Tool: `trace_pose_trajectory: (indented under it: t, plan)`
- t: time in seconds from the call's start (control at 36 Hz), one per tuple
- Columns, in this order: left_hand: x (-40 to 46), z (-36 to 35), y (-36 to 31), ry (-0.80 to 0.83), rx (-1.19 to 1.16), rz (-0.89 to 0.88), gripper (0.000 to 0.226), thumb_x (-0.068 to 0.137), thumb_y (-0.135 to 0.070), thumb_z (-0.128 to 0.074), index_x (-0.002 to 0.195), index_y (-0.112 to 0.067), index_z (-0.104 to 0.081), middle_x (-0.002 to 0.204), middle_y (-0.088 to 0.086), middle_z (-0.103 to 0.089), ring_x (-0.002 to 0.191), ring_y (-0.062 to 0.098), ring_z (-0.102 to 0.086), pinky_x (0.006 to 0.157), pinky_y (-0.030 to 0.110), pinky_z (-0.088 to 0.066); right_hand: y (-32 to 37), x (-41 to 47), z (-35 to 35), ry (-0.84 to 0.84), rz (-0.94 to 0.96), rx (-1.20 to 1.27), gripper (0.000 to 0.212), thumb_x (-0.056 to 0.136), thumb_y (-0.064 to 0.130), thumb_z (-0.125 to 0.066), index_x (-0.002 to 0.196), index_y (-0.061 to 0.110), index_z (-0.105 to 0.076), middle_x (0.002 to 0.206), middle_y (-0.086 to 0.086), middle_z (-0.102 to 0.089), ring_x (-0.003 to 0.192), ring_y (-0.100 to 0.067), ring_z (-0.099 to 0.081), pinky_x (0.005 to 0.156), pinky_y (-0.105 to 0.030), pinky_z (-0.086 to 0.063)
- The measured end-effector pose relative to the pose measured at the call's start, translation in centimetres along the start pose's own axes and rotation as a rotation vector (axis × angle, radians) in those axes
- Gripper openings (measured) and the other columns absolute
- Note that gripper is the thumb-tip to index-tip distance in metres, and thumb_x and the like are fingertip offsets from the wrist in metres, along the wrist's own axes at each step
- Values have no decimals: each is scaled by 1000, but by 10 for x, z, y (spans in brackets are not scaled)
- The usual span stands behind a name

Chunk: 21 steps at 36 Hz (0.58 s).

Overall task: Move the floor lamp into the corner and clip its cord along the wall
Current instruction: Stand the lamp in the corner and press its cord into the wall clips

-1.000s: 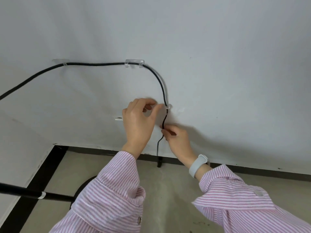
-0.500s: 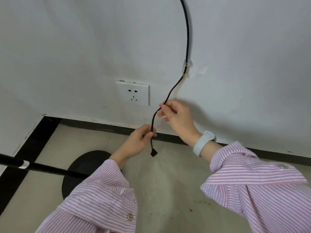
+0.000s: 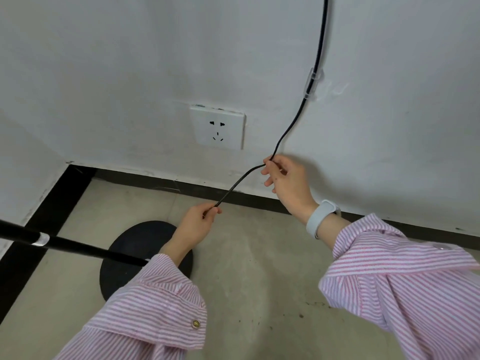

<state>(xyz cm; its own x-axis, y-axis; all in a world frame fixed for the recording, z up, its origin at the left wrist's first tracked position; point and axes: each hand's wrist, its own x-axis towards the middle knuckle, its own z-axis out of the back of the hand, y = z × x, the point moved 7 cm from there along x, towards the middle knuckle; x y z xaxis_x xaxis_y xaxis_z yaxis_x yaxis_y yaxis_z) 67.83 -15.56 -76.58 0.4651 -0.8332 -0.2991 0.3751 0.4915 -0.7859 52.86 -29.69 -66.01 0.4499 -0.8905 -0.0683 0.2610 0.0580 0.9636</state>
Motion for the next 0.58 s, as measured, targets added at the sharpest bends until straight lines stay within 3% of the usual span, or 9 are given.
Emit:
trace_pose_trajectory:
  t: [0.11,0.17,0.25,0.39,0.5,0.58]
  plan:
    - [4,7,-6,-68,54,-61,25,96,-16,-43,113,-13,-60,76,-5,-57,62,2,-48,54,7,-37,-6,0,-5,38,-18,5,13,91,13,-49,99,11,-60,82,-2,-62,59,-11,-56,51,-17,-47]
    - [6,8,-13,-68,160,-142,29,95,-14,-43,121,-10,-56,88,4,-57,69,9,-52,63,17,-41,-11,-2,-14,83,-43,11,14,90,13,-51,101,13,-60,87,-4,-61,62,-12,-57,48,-16,-47]
    - [9,13,-24,-110,315,-244,32,95,-15,-46,125,-13,-54,87,6,-50,71,20,-53,64,32,-46,-21,0,-21,73,-121,42,16,90,11,-51,105,11,-58,91,-6,-59,64,-12,-57,47,-16,-49]
    - [12,15,-45,-169,488,-403,30,92,-10,-51,121,-14,-59,82,12,-53,70,25,-52,56,36,-46,-48,1,-31,15,-308,96,16,90,9,-50,104,6,-57,75,-3,-57,56,-12,-53,48,-21,-44]
    - [14,13,-51,-163,459,-464,28,89,-6,-56,115,-12,-63,79,15,-55,68,28,-53,55,37,-47,-67,-4,-43,12,-423,127,7,89,8,-51,90,10,-58,76,-5,-62,54,-11,-54,45,-14,-43]
    - [21,16,-39,-153,357,-395,27,91,-12,-54,117,-12,-62,85,10,-58,72,19,-52,63,29,-43,-71,-2,-41,-25,-463,230,13,89,8,-52,78,14,-57,70,0,-63,55,-9,-55,40,-8,-40]
